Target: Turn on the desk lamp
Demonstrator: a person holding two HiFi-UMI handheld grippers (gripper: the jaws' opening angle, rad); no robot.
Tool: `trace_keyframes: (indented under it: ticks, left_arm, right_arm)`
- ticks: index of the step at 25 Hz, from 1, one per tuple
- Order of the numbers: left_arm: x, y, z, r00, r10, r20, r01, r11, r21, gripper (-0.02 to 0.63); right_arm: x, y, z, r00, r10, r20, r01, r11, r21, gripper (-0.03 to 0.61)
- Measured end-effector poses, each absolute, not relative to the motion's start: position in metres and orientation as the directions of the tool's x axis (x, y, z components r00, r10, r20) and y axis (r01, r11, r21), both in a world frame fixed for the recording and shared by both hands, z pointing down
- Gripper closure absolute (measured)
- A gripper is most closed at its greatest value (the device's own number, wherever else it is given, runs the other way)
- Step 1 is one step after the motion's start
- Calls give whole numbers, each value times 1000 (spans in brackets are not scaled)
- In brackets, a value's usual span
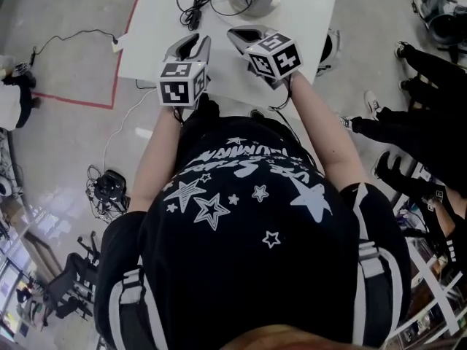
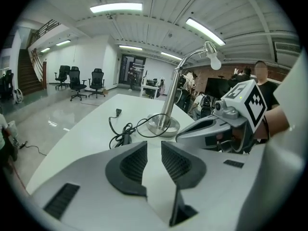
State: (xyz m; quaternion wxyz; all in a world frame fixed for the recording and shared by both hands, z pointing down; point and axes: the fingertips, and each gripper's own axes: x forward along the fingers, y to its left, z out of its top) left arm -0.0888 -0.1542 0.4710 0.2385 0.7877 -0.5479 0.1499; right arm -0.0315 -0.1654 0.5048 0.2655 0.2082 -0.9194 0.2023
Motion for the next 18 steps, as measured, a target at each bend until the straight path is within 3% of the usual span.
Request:
trace_keyframes:
  ticks: [10, 18]
  left_arm:
    - [-37, -101, 431, 240, -886, 396, -965, -174, 195, 535]
    - [9, -45, 429, 132, -909, 396, -984, -73, 160, 604]
  right_arm:
    - [38, -105, 474, -830, -234, 507, -386, 897, -217, 574]
    - [88, -58, 450, -892, -171, 419, -278, 938, -209, 574]
